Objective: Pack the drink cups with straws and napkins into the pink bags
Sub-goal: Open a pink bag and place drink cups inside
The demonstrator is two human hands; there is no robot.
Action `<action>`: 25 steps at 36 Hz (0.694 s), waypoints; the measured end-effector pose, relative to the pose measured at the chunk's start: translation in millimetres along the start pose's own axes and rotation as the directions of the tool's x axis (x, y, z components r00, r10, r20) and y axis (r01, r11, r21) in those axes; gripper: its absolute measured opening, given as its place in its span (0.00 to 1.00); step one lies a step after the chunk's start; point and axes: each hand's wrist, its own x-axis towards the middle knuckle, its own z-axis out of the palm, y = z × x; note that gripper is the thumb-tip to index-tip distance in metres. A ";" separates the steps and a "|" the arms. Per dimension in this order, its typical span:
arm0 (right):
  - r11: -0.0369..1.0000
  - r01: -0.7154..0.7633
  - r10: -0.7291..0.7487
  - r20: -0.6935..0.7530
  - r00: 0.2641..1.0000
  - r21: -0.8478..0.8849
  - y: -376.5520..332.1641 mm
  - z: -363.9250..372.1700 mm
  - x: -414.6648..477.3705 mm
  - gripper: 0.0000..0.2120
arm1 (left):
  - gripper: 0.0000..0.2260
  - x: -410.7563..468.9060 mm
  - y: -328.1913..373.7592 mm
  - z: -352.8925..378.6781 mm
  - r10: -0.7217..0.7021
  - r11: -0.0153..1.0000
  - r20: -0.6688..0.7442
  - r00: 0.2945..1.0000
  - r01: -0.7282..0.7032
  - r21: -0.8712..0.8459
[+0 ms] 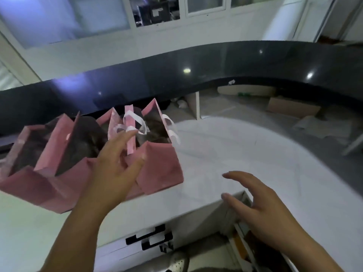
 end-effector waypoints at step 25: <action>0.983 -0.183 0.172 -0.453 0.875 0.020 -83.6 137.3 183.3 0.11 | 0.35 128.9 -79.2 2.1 -0.040 0.995 0.294 0.955 0.010 0.102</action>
